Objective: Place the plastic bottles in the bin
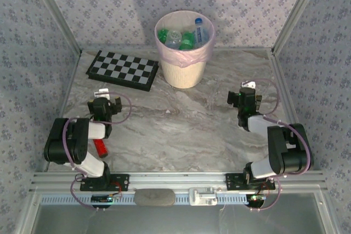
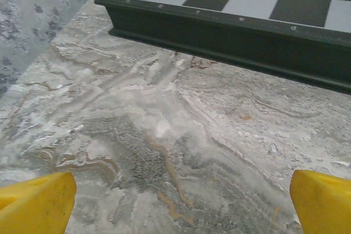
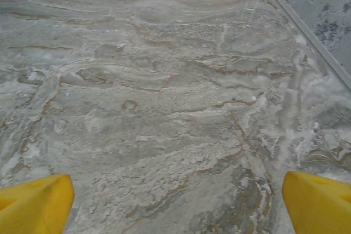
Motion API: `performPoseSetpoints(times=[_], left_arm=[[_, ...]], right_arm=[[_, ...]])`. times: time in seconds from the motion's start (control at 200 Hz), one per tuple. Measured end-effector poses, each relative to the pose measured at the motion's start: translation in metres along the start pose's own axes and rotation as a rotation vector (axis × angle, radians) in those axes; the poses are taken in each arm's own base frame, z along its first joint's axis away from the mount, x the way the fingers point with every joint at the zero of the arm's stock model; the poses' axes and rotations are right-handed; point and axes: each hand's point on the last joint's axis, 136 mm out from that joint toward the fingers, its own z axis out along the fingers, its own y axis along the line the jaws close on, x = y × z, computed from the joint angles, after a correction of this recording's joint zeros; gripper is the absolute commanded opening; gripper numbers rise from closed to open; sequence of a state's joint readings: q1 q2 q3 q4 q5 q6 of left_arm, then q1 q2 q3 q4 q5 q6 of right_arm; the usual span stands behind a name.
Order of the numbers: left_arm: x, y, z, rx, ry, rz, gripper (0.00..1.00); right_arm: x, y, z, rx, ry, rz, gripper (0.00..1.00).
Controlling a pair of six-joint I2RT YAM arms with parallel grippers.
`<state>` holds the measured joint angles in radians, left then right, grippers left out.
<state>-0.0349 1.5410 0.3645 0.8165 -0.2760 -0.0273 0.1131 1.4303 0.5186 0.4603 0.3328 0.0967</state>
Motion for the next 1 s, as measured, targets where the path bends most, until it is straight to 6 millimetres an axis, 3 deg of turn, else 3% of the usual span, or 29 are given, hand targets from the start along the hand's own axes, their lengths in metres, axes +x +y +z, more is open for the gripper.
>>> performPoseSetpoints(times=[0.35,0.55,0.68,0.82,0.999], left_arm=[[-0.003,-0.004,0.001,0.03,-0.008,-0.005,1.0],[-0.004,-0.005,0.001,0.04,-0.009,-0.007,1.0],[-0.005,-0.006,0.001,0.045,-0.013,-0.009,1.0],[-0.006,-0.006,0.002,0.046,-0.013,-0.012,1.0],[-0.007,-0.006,0.002,0.046,-0.015,-0.017,1.0]], right_arm=[[0.001,0.013,0.003,-0.056,0.018,-0.075,0.99],[-0.001,-0.008,0.017,-0.03,0.003,-0.065,0.99],[0.011,-0.019,0.015,-0.026,-0.025,-0.043,0.99],[0.037,-0.021,0.011,-0.035,-0.02,-0.039,0.99],[0.025,-0.02,0.011,-0.041,-0.073,-0.027,0.99]])
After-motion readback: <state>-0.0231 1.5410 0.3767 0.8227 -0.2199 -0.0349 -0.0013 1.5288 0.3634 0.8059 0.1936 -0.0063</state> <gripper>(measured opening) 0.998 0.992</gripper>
